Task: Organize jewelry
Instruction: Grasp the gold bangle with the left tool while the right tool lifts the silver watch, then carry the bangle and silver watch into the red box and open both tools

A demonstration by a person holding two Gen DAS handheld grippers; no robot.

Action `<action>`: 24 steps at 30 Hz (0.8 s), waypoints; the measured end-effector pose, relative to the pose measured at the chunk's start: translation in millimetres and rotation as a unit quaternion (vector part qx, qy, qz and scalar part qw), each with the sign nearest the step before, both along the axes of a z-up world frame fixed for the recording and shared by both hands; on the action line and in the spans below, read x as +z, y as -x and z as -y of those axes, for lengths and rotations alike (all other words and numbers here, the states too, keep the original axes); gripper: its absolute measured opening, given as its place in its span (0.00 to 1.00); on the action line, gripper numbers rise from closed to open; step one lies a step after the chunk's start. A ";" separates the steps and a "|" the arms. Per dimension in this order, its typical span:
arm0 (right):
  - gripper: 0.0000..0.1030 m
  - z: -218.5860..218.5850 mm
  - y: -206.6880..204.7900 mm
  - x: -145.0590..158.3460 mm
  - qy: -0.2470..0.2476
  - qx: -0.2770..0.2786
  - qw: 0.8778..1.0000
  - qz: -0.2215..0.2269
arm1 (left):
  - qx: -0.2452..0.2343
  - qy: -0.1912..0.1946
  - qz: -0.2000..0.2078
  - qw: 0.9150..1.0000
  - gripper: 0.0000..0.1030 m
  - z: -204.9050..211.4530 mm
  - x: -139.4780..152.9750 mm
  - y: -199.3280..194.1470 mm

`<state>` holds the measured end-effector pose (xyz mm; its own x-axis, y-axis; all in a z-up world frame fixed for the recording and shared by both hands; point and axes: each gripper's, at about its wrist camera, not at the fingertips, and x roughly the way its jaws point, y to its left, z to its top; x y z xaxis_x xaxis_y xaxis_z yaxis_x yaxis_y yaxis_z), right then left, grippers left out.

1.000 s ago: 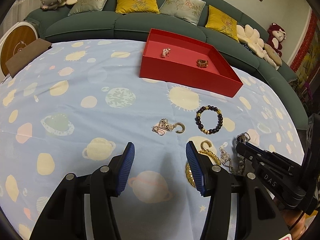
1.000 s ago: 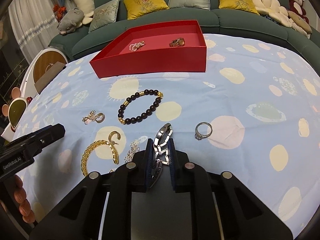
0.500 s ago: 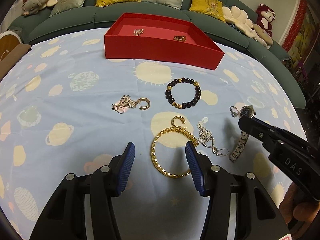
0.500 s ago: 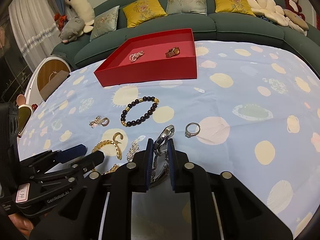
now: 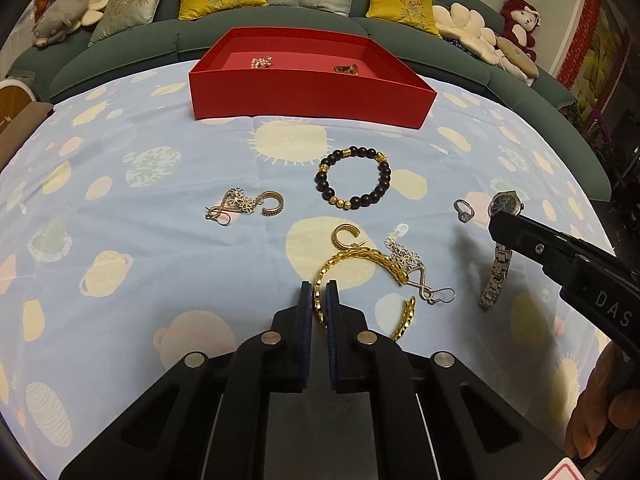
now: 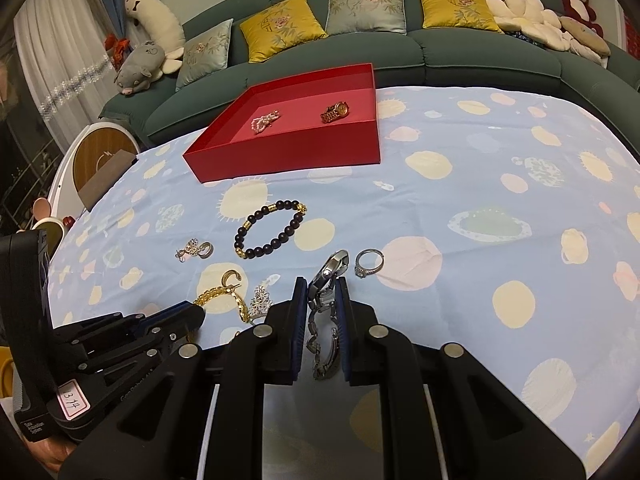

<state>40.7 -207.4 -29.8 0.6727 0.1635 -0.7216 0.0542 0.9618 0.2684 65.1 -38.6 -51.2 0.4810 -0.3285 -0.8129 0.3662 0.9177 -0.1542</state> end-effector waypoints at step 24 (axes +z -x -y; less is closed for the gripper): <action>0.13 -16.4 11.5 72.0 -0.001 0.019 0.995 0.096 | 0.005 0.049 0.091 0.995 0.02 -25.7 97.8 -0.7</action>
